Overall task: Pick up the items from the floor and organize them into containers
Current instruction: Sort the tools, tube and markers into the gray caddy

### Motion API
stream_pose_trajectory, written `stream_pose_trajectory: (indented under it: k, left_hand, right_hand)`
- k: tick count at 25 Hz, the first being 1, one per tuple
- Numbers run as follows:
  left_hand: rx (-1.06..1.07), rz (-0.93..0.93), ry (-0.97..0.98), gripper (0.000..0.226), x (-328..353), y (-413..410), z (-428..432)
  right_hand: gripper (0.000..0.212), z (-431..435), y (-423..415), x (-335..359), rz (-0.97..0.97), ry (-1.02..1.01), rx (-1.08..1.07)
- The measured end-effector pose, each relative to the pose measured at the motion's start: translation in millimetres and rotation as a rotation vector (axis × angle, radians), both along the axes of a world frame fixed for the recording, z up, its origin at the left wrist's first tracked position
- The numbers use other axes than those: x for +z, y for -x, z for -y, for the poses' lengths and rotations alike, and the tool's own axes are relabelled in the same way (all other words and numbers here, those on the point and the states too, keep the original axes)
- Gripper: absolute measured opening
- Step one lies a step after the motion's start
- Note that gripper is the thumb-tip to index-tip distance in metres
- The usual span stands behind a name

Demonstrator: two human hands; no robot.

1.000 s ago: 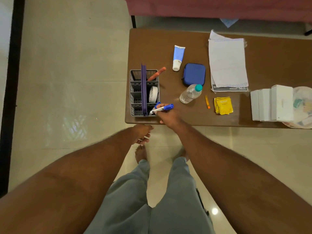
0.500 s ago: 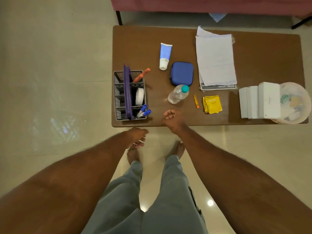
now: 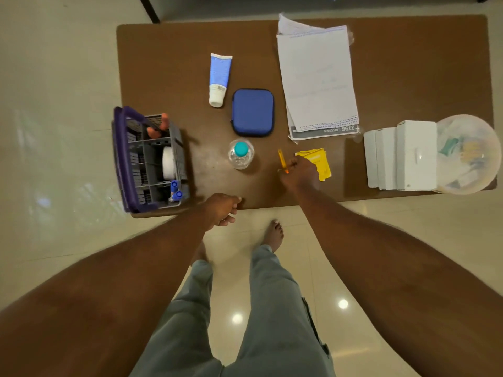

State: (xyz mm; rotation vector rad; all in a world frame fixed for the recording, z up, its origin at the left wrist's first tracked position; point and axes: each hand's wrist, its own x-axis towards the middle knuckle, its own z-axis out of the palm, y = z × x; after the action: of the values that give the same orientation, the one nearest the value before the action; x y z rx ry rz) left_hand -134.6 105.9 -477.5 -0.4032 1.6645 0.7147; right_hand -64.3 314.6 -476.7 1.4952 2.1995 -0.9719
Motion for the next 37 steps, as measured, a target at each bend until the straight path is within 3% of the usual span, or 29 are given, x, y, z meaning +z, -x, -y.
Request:
stream_pose_trajectory:
  k: [3,9,16,22,25,28,30,37]
  left_hand:
    - [0.017,-0.025,0.031,0.026,-13,4,-24]
    - [0.013,-0.062,0.081,0.024,-19,12,-36]
    - [-0.003,-0.083,0.067,0.026,-16,10,-22]
    - [0.012,-0.074,0.041,0.025,-4,8,8]
    - [0.014,-0.041,0.011,0.024,11,4,23]
    - [0.021,-0.038,-0.034,0.022,26,2,43]
    - [0.032,-0.046,-0.044,0.021,35,6,67]
    - [0.083,-0.072,-0.027,0.022,50,25,163]
  right_hand:
    - [0.031,-3,3,-16,0.043,-0.036,0.101]
    - [0.016,-8,0,-30,-0.036,-0.043,0.069]
    - [0.037,-3,1,-29,0.013,-0.086,0.229]
    - [0.045,17,-2,-17,0.063,-0.056,0.048]
    - [0.048,33,-9,-6,0.111,0.068,0.110]
    - [0.024,58,-18,-1,0.020,0.328,0.048]
    - [0.020,80,-17,13,-0.003,0.506,0.029]
    - [0.022,134,29,67,0.051,0.576,0.367]
